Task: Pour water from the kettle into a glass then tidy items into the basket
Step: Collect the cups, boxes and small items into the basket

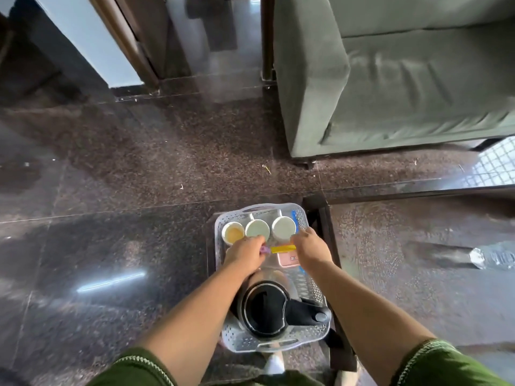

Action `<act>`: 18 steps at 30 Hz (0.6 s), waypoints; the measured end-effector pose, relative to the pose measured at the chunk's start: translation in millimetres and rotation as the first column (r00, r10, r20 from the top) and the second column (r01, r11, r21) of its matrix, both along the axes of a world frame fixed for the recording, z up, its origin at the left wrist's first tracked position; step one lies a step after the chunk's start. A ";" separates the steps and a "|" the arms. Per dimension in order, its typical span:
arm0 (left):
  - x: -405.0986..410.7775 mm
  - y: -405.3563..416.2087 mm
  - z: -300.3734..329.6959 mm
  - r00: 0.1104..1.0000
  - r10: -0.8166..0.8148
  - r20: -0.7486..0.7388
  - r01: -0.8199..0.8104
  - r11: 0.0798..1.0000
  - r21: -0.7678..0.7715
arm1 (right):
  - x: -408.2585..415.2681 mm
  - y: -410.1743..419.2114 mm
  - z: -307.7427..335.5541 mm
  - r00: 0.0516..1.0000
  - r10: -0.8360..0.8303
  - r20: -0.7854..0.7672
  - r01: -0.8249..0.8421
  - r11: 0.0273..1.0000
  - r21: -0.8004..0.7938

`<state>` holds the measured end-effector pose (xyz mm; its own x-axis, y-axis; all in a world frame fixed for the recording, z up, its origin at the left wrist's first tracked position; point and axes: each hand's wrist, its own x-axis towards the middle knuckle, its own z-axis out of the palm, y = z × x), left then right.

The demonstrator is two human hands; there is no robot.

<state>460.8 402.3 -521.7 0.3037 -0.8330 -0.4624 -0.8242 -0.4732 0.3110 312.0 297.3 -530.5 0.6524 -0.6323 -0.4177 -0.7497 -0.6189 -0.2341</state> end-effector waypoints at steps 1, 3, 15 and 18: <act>0.4 0.0 -2.8 1.000 -0.016 0.009 0.016 1.000 0.000 | -3.0 0.2 -1.3 1.000 0.015 0.007 -0.015 0.999 -0.037; 2.2 1.2 -7.8 0.999 -0.040 0.027 0.040 0.999 0.010 | -7.6 2.2 -3.3 0.998 0.066 0.003 -0.065 0.990 -0.125; 9.2 1.6 -20.3 0.989 -0.143 -0.031 0.143 0.990 0.002 | -12.2 2.1 -8.0 0.998 0.041 0.041 -0.034 0.984 -0.177; 12.9 1.0 -25.9 0.985 -0.165 -0.043 0.168 0.983 0.073 | -11.8 0.7 -10.5 0.997 0.065 0.030 -0.057 0.978 -0.199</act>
<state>473.6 403.3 -547.6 0.1453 -0.8328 -0.5342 -0.8823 -0.3534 0.3109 300.2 298.0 -541.0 0.7048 -0.6586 -0.2635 -0.7023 -0.7001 -0.1287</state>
